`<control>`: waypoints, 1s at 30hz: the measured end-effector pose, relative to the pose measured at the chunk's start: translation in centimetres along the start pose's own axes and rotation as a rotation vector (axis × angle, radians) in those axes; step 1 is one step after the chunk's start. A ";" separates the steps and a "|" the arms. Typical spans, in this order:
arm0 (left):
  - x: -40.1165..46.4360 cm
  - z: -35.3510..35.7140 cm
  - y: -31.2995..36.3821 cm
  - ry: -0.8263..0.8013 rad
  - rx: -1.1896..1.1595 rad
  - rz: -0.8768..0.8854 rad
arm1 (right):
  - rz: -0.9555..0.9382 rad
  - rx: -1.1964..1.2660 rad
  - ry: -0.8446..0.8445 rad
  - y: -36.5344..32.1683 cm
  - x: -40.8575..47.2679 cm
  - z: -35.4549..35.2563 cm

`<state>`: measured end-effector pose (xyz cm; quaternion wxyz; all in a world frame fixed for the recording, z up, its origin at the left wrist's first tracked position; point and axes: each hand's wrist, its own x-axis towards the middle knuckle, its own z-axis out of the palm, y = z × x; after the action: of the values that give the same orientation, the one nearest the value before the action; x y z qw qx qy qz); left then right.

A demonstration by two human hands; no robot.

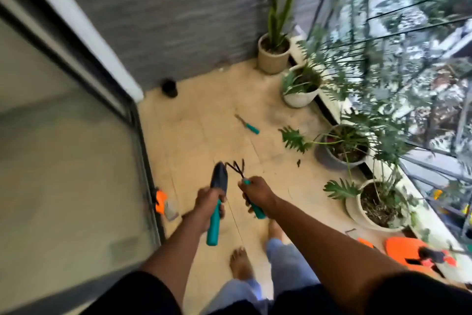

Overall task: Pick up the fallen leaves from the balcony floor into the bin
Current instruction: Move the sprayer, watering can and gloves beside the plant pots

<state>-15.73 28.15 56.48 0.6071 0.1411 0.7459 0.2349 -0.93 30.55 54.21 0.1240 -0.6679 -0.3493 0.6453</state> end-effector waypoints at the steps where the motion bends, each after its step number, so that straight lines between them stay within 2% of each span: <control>1: -1.3 0.9 0.8 -0.034 0.043 0.009 | -0.014 0.045 0.056 0.5 -1.2 -1.0; 6: -6.2 7.0 0.8 -0.180 0.239 0.029 | 0.086 0.279 0.211 5.3 -7.3 -6.3; 12: -12.0 17.7 -3.0 -0.375 0.530 0.066 | 0.139 0.506 0.380 13.7 -14.9 -13.4; 23: -27.0 37.0 -20.0 -0.697 0.952 0.132 | 0.216 0.923 0.681 35.2 -30.9 -24.3; 27: -31.4 42.2 -25.8 -0.804 1.062 0.101 | 0.246 0.980 0.804 41.4 -36.4 -27.5; 30: -34.2 45.7 -29.8 -0.881 1.148 0.142 | 0.265 1.049 0.877 45.4 -39.9 -29.5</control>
<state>38.53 -5.93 62.66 0.6647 0.5671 0.4270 -0.2331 44.07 -18.98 61.20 0.4801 -0.7558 0.1756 0.4093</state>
